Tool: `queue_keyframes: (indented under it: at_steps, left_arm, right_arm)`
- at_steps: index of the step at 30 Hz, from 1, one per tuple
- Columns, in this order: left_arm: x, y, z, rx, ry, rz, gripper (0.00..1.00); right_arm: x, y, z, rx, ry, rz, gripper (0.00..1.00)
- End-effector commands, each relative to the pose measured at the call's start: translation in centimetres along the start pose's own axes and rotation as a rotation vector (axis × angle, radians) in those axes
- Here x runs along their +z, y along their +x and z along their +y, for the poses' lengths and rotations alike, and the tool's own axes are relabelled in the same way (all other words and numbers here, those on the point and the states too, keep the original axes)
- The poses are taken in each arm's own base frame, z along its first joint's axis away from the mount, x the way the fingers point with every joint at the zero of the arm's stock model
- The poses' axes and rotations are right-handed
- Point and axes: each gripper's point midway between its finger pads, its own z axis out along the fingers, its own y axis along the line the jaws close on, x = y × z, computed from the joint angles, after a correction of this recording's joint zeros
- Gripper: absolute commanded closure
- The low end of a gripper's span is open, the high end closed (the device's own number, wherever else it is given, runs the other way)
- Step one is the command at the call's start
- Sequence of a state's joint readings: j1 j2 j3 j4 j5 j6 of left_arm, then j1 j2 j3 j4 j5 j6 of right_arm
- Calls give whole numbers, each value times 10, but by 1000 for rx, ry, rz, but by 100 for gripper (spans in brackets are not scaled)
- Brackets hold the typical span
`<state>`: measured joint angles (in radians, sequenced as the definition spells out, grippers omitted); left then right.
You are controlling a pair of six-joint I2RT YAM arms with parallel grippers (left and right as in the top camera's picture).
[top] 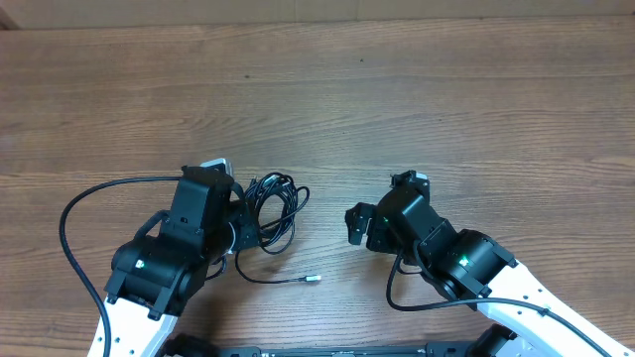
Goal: Untangle cables
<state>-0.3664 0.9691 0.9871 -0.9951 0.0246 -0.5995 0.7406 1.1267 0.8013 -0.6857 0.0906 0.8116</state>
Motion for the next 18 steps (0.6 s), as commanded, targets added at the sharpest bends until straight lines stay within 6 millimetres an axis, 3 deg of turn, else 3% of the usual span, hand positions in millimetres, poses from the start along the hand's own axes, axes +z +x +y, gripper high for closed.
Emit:
queue_keyframes:
  at_steps: [1, 7, 11, 18]
  left_arm:
    - [-1, 2, -9, 44, 47, 14, 96]
    - [-1, 3, -11, 114, 62, 21, 96]
    - [-2, 10, -21, 221, 126, 50, 95]
    - [-5, 16, -34, 324, 208, 71, 96]
  right_arm:
    - [-5, -2, 17, 7, -74, 12, 0]
    - [-11, 9, 54, 13, -260, 104, 0]
    - [-21, 16, 79, 115, -387, 190, 2]
    - [-30, 6, 100, 120, -487, 166, 7]
